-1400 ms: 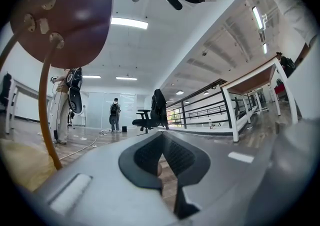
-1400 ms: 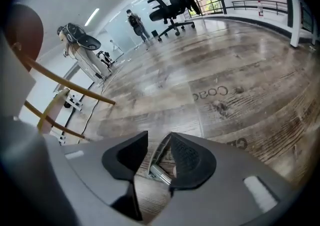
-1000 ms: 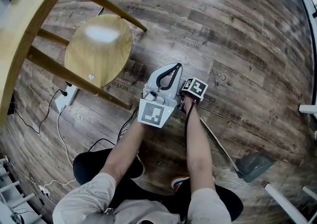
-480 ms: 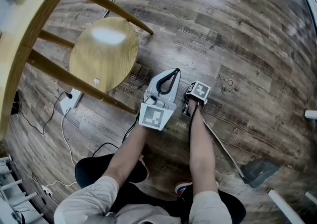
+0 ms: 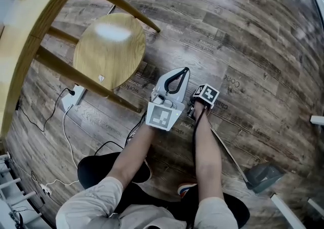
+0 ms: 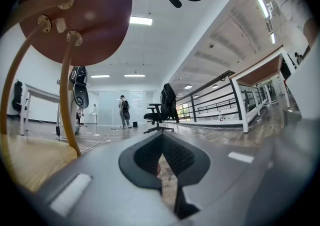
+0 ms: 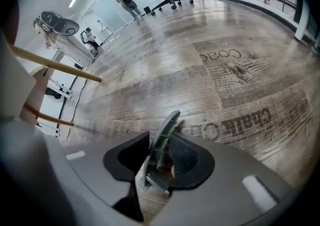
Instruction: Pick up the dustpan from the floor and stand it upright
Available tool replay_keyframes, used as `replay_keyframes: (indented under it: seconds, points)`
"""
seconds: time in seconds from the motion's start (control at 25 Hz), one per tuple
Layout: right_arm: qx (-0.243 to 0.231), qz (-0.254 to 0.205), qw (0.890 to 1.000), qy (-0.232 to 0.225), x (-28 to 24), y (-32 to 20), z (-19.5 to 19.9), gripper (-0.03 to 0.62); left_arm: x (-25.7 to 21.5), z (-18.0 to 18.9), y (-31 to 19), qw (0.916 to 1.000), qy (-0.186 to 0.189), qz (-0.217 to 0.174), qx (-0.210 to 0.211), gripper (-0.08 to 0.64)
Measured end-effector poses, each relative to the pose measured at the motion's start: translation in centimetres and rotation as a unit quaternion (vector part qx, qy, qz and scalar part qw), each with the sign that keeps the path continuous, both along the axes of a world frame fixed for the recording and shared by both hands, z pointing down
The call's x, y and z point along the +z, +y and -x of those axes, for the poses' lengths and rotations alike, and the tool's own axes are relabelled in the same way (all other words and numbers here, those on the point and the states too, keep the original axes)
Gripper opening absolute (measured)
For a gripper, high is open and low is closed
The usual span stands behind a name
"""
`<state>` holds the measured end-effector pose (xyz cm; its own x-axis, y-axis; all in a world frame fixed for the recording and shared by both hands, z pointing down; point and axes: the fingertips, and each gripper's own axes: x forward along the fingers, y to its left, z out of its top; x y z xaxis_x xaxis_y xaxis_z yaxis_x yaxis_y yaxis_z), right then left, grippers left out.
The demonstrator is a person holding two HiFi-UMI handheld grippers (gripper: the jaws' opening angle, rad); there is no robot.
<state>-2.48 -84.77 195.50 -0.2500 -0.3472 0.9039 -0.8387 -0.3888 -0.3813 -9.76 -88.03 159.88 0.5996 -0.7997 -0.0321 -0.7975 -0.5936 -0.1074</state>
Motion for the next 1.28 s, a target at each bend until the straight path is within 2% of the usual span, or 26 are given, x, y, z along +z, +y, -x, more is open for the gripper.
replay_keyframes:
  seconds: [0.16,0.36,0.64,0.76,0.96,1.12,1.28]
  points:
    - [-0.006,-0.019,1.000,-0.003,-4.1,1.8,0.2,0.132,-2.6,0.0,1.4,0.9999,0.017,-0.002,-0.002,0.018]
    - [-0.002,-0.053,0.998,-0.015,-13.2,3.4,1.3,0.130,-9.5,1.1,3.2,0.9993,0.035,-0.014,0.003,0.018]
    - [0.015,-0.131,0.991,-0.035,-27.4,4.5,-1.2,0.132,-18.2,-1.6,6.4,0.9981,0.050,-0.024,0.026,0.018]
    - [0.019,-0.170,0.984,-0.050,-33.2,5.7,-2.1,0.133,-20.8,-3.1,7.6,0.9987,0.032,-0.030,0.025,0.018]
    - [0.026,-0.243,0.967,-0.070,-42.8,7.0,-5.1,0.133,-26.1,-7.0,9.8,0.9976,0.050,-0.028,0.038,0.018]
    - [0.029,-0.288,0.953,-0.084,-49.6,6.9,-7.5,0.133,-28.8,-8.5,10.0,0.9982,0.049,0.001,0.033,0.018]
    - [0.046,-0.336,0.935,-0.100,-57.3,7.1,-11.9,0.133,-31.9,-10.1,10.3,0.9975,0.061,0.028,0.020,0.018]
